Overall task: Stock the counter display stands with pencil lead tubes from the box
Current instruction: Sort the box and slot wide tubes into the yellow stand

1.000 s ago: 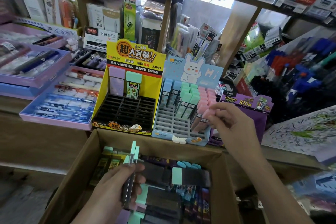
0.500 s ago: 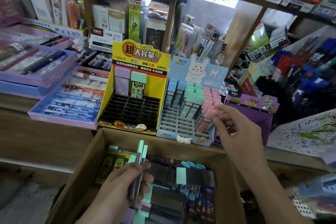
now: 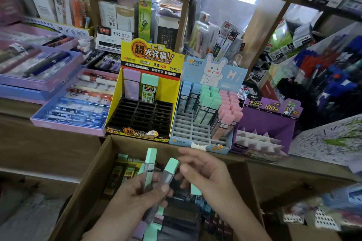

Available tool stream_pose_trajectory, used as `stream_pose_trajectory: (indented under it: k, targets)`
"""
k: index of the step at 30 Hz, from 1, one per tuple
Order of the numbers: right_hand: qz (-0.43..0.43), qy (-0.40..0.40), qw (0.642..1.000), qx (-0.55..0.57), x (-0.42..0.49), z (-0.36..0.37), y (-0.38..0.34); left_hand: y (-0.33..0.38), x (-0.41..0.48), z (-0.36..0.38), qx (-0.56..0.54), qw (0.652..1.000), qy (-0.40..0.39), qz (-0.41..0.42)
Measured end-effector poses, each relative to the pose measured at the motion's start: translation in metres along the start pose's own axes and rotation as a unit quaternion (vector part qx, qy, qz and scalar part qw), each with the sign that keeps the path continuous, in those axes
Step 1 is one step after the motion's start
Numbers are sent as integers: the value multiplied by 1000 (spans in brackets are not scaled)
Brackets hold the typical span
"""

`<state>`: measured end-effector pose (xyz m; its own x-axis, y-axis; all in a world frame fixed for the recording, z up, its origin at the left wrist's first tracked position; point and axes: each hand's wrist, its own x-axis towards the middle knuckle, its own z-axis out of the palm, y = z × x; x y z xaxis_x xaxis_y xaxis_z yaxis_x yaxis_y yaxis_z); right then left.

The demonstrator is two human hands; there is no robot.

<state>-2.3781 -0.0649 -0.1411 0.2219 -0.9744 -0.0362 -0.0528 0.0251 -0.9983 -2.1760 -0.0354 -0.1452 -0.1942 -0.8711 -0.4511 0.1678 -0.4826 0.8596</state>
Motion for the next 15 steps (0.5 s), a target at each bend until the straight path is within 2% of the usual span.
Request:
stream_pose_trajectory:
  k: [3, 15]
  targets:
    - [1, -41, 999, 13, -1, -1, -1, 1, -1, 3, -15, 1000, -11, -6]
    - [25, -1, 999, 40, 2, -6, 6, 2, -2, 7, -72, 996, -51, -18]
